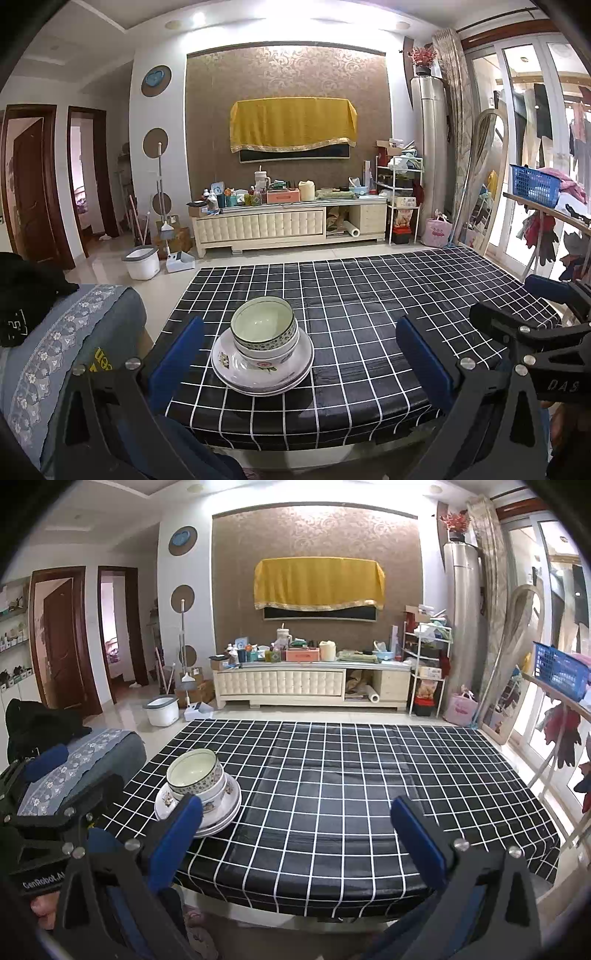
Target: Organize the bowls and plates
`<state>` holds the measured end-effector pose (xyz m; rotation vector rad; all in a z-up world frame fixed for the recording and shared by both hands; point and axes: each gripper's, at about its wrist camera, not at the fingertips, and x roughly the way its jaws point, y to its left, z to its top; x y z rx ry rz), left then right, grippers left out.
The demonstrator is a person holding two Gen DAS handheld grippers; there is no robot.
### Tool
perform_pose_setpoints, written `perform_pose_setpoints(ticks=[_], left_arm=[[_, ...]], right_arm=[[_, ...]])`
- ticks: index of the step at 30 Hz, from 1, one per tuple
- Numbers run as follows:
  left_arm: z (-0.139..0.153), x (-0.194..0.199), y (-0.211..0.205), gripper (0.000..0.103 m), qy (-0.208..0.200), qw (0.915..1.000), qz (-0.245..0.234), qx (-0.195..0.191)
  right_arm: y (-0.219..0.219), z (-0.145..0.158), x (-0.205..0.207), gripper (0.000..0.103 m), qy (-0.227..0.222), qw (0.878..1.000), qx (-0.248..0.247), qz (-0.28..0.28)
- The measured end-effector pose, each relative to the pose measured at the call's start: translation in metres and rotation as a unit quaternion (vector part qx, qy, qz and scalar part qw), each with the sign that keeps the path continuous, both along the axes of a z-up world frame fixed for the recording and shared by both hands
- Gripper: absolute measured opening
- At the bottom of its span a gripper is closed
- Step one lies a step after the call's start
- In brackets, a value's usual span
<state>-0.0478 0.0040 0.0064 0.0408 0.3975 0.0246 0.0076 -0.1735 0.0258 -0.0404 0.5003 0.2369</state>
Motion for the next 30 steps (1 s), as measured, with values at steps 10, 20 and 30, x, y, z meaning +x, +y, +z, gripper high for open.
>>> perform_pose_setpoints(ticks=[10,20,30], left_arm=[[-0.0029,-0.0006,0.0018,0.103,0.009,0.9999,-0.002,-0.012],[-0.0021,-0.0035,0.0021,0.103,0.008,0.9999,-0.002,-0.01],[-0.0012,-0.0044,0.001,0.103,0.009,0.9999,-0.002,-0.008]], right_arm=[[-0.002,0.002,-0.004,0.103,-0.01,1.0,0.004,0.001],[-0.002,0.0018,-0.004,0.103,-0.009,1.0,0.005,0.002],[-0.0021,0.0019,-0.0048,0.103,-0.009,1.0,0.006,0.002]])
